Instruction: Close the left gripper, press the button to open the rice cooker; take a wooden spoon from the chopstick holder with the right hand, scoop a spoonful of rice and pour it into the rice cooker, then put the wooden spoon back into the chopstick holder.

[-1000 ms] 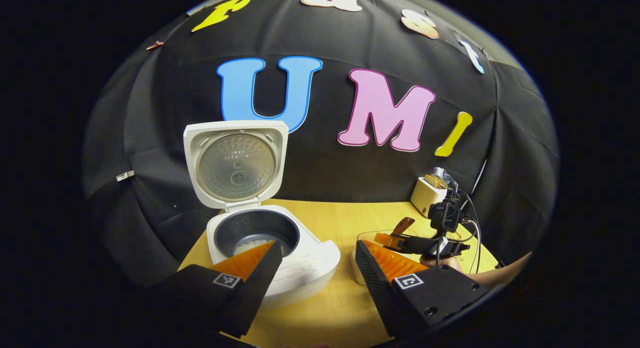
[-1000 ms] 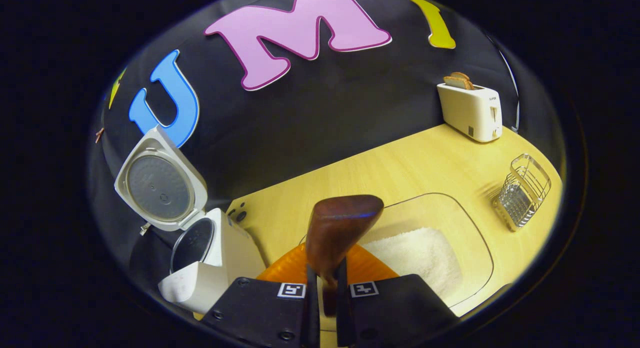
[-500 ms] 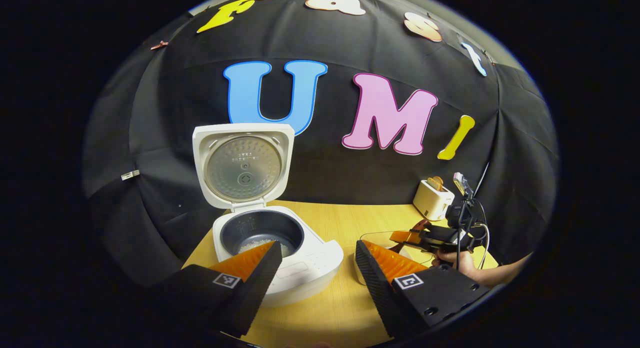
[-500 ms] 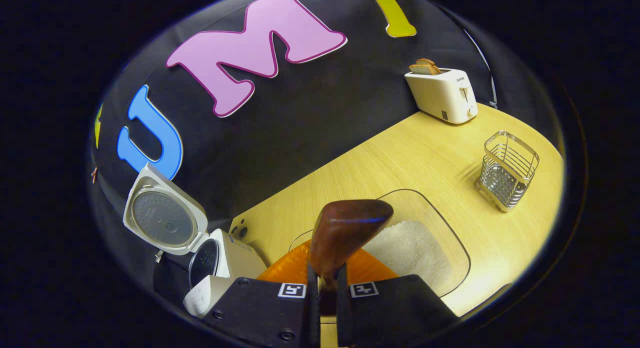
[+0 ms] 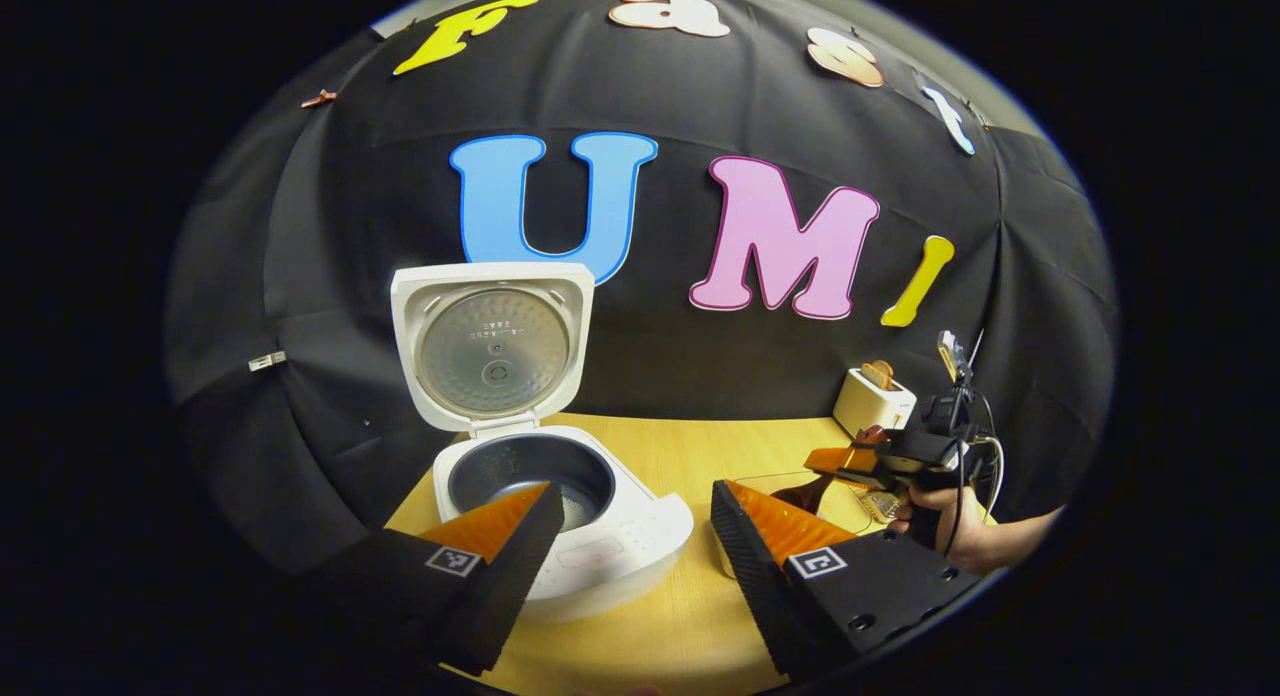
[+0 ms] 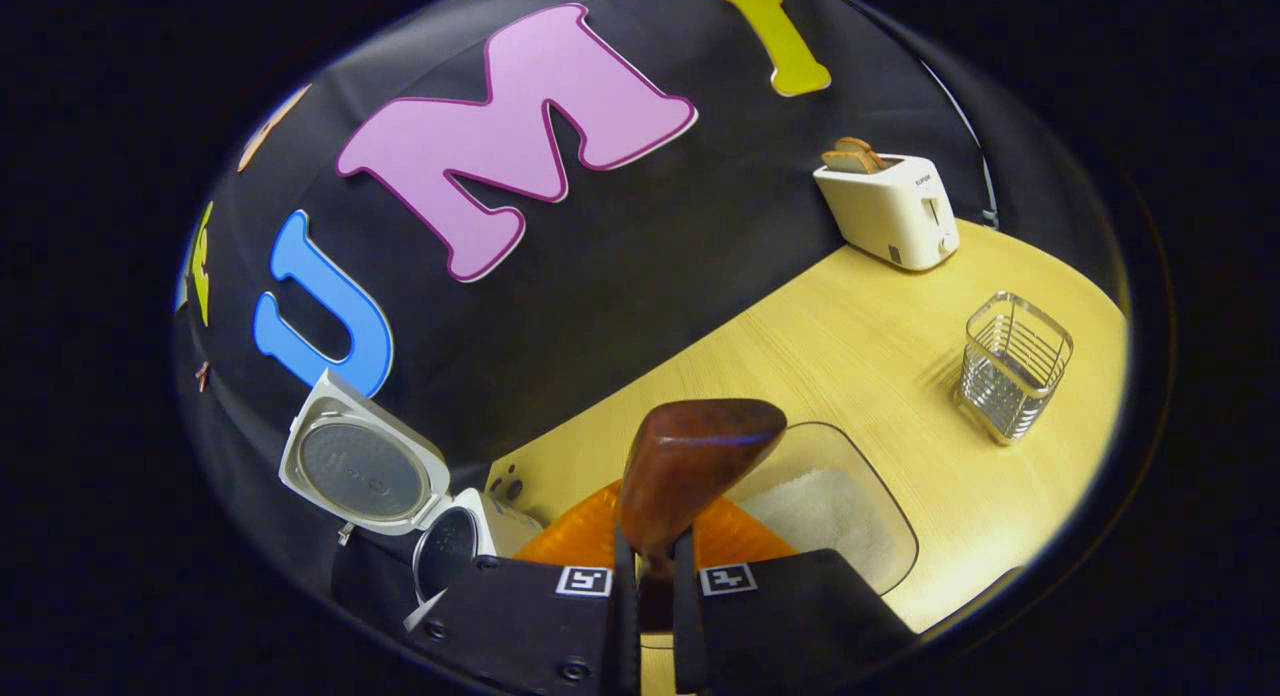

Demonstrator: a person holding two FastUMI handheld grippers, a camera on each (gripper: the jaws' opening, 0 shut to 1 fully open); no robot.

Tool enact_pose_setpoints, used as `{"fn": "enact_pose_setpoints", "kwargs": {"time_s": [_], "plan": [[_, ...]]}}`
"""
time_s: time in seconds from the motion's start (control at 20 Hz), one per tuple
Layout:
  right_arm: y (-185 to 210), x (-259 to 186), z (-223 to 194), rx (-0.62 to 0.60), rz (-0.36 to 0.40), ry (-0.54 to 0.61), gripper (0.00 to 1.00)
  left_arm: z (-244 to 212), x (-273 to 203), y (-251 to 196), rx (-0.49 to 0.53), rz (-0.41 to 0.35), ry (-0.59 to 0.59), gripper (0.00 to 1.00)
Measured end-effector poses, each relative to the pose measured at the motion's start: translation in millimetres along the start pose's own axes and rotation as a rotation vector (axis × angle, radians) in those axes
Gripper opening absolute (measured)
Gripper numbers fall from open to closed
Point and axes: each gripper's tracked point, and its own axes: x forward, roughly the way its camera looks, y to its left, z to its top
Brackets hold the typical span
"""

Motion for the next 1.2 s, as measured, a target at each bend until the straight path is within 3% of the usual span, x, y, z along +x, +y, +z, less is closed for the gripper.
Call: {"fn": "enact_pose_setpoints", "kwargs": {"time_s": [0.15, 0.35, 0.75, 1.2], "plan": [[13, -6, 20, 0.059, 0.028, -0.025, 0.17, -2, 0, -5, 0.005, -0.006, 0.002, 0.96], [29, -11, 45, 0.038, 0.057, -0.071, 0.17, -2, 1, -11, 0.014, -0.026, 0.001, 0.96], [70, -20, 76, 0.214, 0.136, -0.078, 0.17, 2, -1, -7, 0.017, -0.027, -0.016, 0.96], [164, -3, 54, 0.188, 0.266, -0.008, 0.17, 5, -9, 35, -0.013, 0.025, -0.041, 0.96]]}}
